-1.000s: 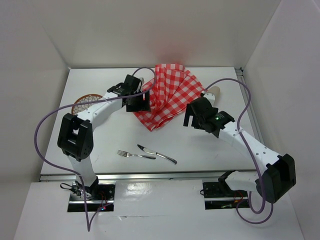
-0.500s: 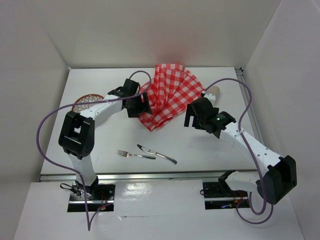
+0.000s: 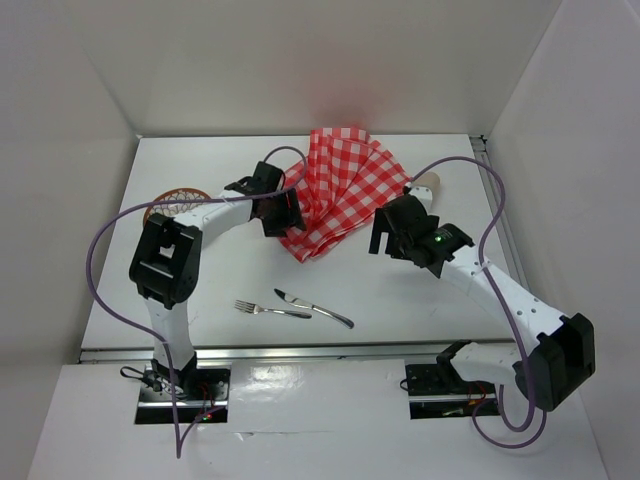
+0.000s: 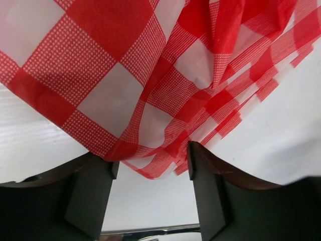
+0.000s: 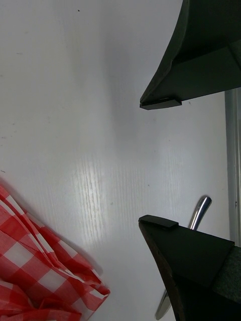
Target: Set the dinner table for one person
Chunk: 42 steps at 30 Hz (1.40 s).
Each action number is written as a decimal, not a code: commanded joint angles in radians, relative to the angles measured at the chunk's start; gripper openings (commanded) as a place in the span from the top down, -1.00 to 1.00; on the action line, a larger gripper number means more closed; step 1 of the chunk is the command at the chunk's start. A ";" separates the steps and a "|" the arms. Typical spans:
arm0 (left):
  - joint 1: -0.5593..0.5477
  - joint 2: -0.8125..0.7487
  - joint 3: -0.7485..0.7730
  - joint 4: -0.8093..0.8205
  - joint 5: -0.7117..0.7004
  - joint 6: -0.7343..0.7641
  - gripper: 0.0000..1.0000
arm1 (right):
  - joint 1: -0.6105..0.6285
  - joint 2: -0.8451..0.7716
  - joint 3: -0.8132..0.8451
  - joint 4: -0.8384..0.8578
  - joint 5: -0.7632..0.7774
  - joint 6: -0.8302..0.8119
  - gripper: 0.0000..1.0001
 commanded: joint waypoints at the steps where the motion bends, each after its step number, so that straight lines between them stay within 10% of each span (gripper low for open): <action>1: 0.005 0.006 0.015 0.069 0.011 -0.022 -0.41 | 0.006 -0.033 0.009 -0.021 0.006 0.004 -1.00; 5: 0.005 0.005 0.054 0.059 0.022 -0.013 0.01 | 0.006 -0.024 0.009 -0.012 -0.014 0.004 -1.00; 9: 0.005 -0.020 0.092 0.036 -0.001 0.007 1.00 | 0.006 -0.024 -0.007 0.054 -0.129 0.004 -1.00; 23: 0.077 -0.294 0.109 0.060 0.052 -0.145 1.00 | 0.039 0.183 -0.176 0.534 -0.375 0.499 -0.87; 38: 0.126 -0.333 0.077 0.086 0.074 -0.192 1.00 | 0.131 0.477 -0.057 0.437 -0.264 0.691 -0.91; 42: 0.135 -0.343 0.031 0.112 0.086 -0.218 1.00 | 0.182 0.591 -0.018 0.372 -0.229 0.796 -0.58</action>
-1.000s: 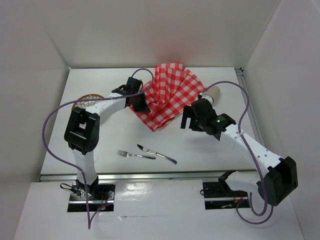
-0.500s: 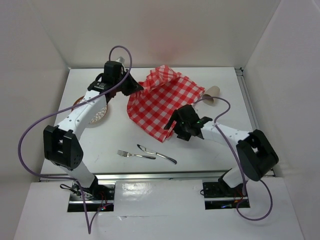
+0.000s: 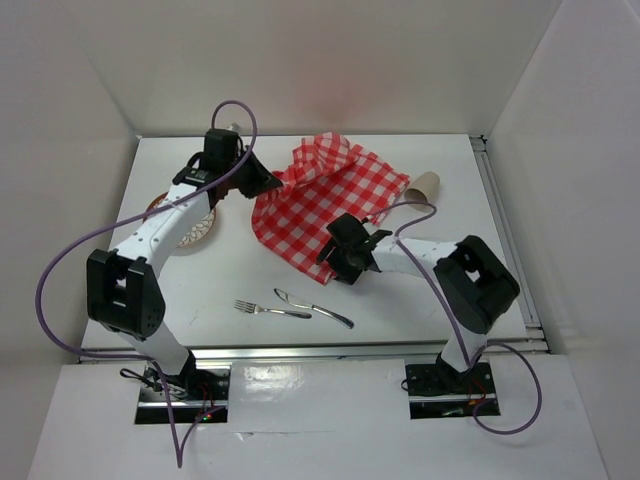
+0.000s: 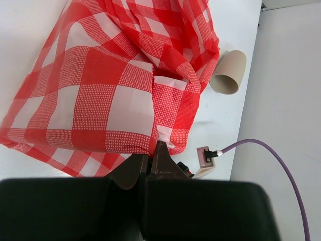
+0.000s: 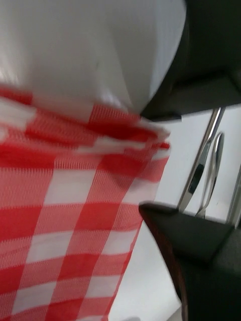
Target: Set the dinner table for one person
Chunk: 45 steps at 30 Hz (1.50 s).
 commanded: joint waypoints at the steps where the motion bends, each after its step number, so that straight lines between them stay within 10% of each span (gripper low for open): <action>1: 0.010 -0.049 -0.019 0.074 0.027 -0.033 1.00 | 0.046 0.106 0.051 -0.055 0.054 0.095 -0.40; 4: 0.021 -0.049 -0.019 0.074 0.037 -0.042 1.00 | 0.046 0.140 0.074 -0.035 0.088 0.108 -0.10; 7: 0.055 -0.019 0.039 0.074 0.055 -0.042 1.00 | 0.025 0.140 0.117 -0.025 0.124 0.065 1.00; 15: 0.307 0.096 0.222 0.154 0.254 -0.197 1.00 | -0.213 0.202 0.551 -0.074 0.091 -0.291 1.00; 21: 0.513 -0.038 -0.101 0.333 0.400 -0.369 1.00 | -0.259 0.075 0.470 -0.023 0.031 -0.397 1.00; 24: 0.532 -0.113 -0.250 0.240 0.400 -0.291 0.38 | -0.268 -0.052 0.291 0.017 0.031 -0.388 1.00; 26: 0.532 -0.166 -0.373 0.193 0.367 -0.232 -0.45 | -0.278 -0.085 0.208 0.043 0.001 -0.388 1.00; 30: 0.545 -0.310 -0.478 0.121 0.279 -0.145 -1.00 | -0.297 -0.096 0.102 0.048 -0.012 -0.398 1.00; 36: 0.576 -0.379 -0.337 -0.019 0.146 0.033 -0.98 | -0.319 -0.114 0.079 0.048 -0.012 -0.428 1.00; 45: 0.463 -0.244 -0.287 -0.078 0.181 0.203 -0.27 | -0.414 -0.180 0.027 0.022 -0.024 -0.484 1.00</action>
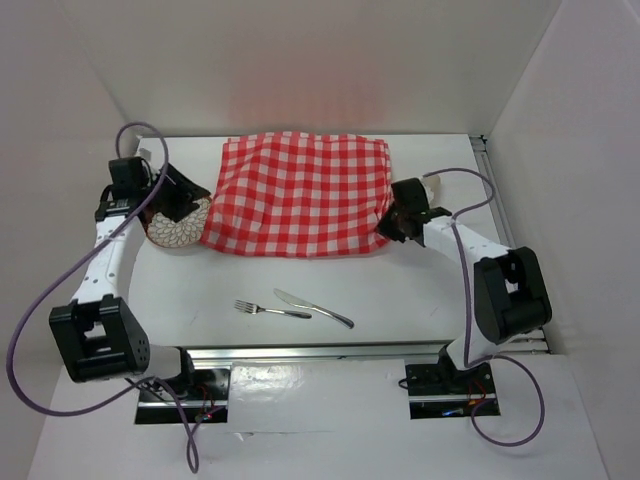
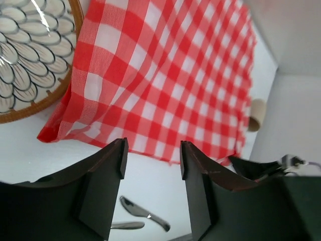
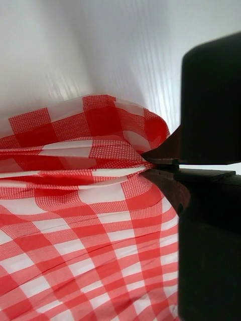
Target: Set the dinner table for one person
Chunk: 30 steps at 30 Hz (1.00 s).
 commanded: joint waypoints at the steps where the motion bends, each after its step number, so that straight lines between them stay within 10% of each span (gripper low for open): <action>1: -0.056 0.075 0.012 -0.057 0.008 0.129 -0.23 | -0.074 -0.075 -0.034 0.006 -0.024 -0.072 1.00; 6: -0.165 0.195 0.022 -0.080 -0.026 0.170 0.39 | -0.139 -0.036 -0.002 -0.019 -0.133 -0.190 0.88; 13: -0.257 0.280 0.030 -0.144 -0.222 0.190 0.70 | -0.067 -0.067 0.066 -0.102 -0.115 -0.271 -0.46; 17: -0.257 0.234 0.021 -0.144 -0.328 0.195 0.59 | -0.067 -0.145 0.066 -0.175 0.034 -0.198 -0.43; 23: -0.275 0.299 0.156 -0.181 -0.328 0.217 0.58 | -0.107 -0.187 0.084 -0.140 0.044 -0.199 0.51; 30: -0.286 0.297 0.176 -0.190 -0.301 0.217 0.55 | -0.119 -0.027 0.290 -0.304 0.356 -0.283 0.56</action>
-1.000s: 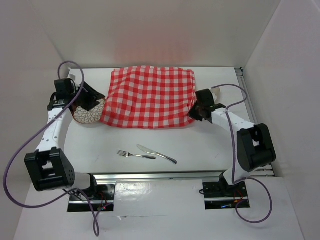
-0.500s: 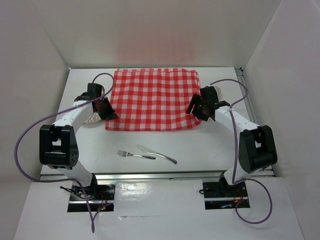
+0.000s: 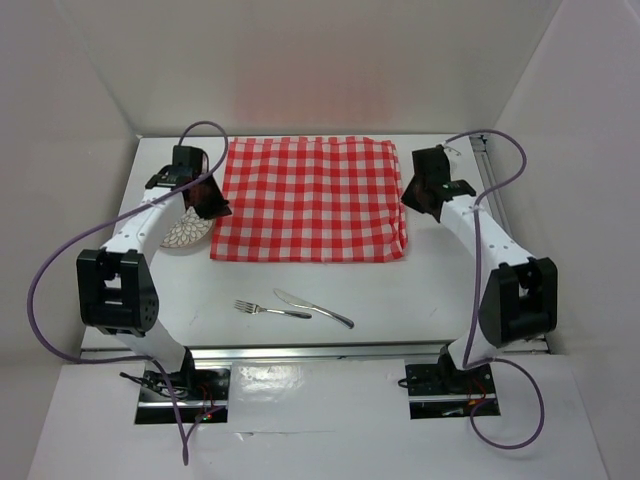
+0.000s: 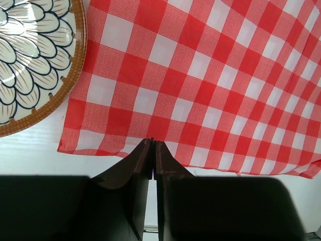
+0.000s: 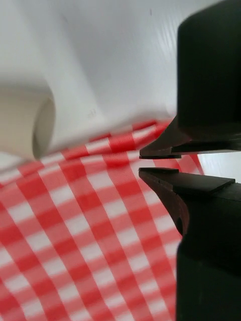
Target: Set the dinner table for one person
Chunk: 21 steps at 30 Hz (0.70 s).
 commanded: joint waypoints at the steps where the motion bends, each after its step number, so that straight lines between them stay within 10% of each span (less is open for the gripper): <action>1: -0.006 -0.004 -0.013 -0.015 0.006 0.026 0.53 | -0.004 0.058 0.070 -0.099 0.248 -0.089 0.49; 7: -0.015 -0.013 -0.022 -0.006 0.025 0.026 0.53 | -0.004 0.198 0.093 -0.110 0.374 -0.220 -0.15; 11: -0.024 -0.004 -0.022 0.003 0.034 0.026 0.50 | -0.004 0.184 -0.008 0.144 0.365 -0.313 -0.95; 21: -0.024 0.034 -0.013 0.024 0.043 0.026 0.50 | -0.065 0.176 -0.241 0.660 0.265 -0.471 -0.99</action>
